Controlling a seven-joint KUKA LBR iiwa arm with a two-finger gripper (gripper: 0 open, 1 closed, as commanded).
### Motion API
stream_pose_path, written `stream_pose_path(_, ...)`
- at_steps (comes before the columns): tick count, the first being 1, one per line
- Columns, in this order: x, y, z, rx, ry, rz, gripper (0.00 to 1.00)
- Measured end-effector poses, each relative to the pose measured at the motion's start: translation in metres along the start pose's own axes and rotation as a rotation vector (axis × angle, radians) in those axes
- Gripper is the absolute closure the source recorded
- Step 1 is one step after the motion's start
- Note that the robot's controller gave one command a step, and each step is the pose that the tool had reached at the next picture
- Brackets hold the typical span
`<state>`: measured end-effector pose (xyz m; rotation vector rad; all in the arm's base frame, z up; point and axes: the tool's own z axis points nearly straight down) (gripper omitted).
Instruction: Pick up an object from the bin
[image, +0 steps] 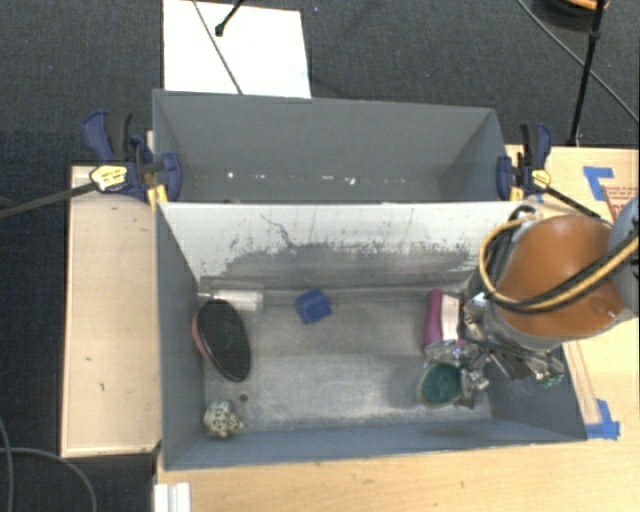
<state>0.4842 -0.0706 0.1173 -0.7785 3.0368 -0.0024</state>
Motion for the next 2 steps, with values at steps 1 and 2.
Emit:
stream_pose_path(1, -0.0015, -0.0009, -0.0369, 0.000, 0.001, 0.008, 1.00)
stream_pose_path(2, -0.0027, -0.0012, -0.0440, -0.001, 0.001, 0.014, 1.00)
